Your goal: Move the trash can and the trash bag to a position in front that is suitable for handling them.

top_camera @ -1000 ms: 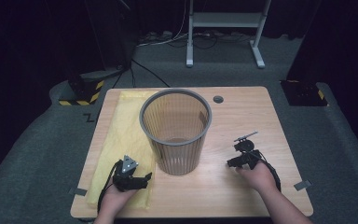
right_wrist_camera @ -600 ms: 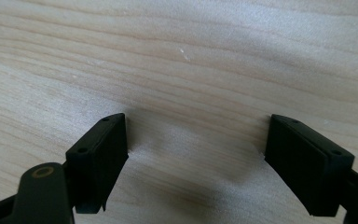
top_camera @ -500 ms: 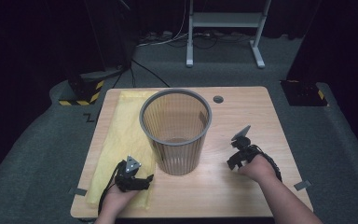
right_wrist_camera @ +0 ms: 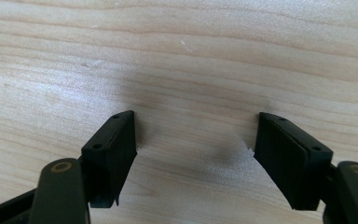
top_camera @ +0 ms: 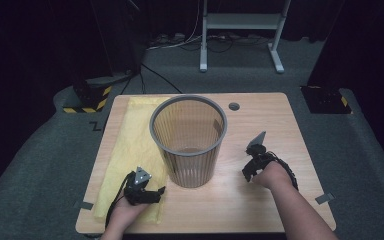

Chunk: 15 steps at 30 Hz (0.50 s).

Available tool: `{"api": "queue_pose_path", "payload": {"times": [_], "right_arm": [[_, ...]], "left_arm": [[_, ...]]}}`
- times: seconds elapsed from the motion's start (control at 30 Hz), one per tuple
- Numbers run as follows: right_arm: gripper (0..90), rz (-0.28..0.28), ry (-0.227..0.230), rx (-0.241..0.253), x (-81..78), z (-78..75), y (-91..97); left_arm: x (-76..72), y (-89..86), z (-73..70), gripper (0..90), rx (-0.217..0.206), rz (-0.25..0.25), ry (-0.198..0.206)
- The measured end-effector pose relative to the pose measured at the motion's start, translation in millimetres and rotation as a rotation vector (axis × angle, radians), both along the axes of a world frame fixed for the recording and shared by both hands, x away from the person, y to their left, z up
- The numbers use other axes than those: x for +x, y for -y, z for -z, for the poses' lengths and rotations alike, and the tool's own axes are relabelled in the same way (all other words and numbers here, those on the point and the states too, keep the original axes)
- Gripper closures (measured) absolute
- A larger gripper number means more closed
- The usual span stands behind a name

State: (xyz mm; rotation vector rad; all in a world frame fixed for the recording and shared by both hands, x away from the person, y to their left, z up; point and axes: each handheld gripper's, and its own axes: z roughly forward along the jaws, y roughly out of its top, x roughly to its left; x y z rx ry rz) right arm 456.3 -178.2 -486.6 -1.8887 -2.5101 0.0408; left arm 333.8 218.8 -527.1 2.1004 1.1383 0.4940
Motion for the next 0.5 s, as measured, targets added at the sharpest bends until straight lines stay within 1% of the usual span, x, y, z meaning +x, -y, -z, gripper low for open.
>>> {"api": "queue_pose_path", "payload": {"times": [0.1,0.13,0.17,0.2,0.23,0.3,0.33,0.37,0.43,0.5], "right_arm": [[28.1,-0.007,0.004,-0.003,-0.8,0.0,-0.6],[26.8,-0.023,0.001,-0.006,-1.5,0.5,-0.7],[30.3,-0.012,-0.004,-0.008,-2.3,0.1,-2.5],[33.2,-0.023,-0.006,-0.011,-2.6,-0.7,-2.8],[34.4,-0.03,-0.004,-0.014,-4.0,-3.3,-4.0],[34.4,-0.024,-0.001,0.001,-5.0,-7.2,-4.4],[34.4,-0.024,-0.001,0.001,-5.0,-7.2,-4.4],[35.4,-0.014,0.004,-0.004,-5.3,-15.4,-3.3],[36.0,0.002,0.018,0.005,-5.0,-25.4,-0.4],[35.5,0.016,0.021,0.009,-4.7,-34.4,1.4]], "left_arm": [[-0.1,1.1,0.8,11.9,-0.002,0.003,0.001],[-0.1,1.2,0.8,11.2,-0.002,0.003,0.002],[0.0,1.6,0.9,10.3,0.001,0.006,0.0],[0.0,1.6,0.9,9.8,0.001,0.006,0.0],[0.6,2.0,0.9,9.2,0.002,0.013,-0.002],[0.9,3.2,1.3,9.2,-0.004,0.009,0.001],[0.9,3.2,1.3,9.1,-0.004,0.009,0.001],[1.6,4.0,1.3,9.1,-0.001,0.012,0.002],[2.3,4.9,1.3,9.1,-0.001,0.017,0.004],[2.6,5.4,1.4,9.1,-0.003,0.018,0.003]]}}
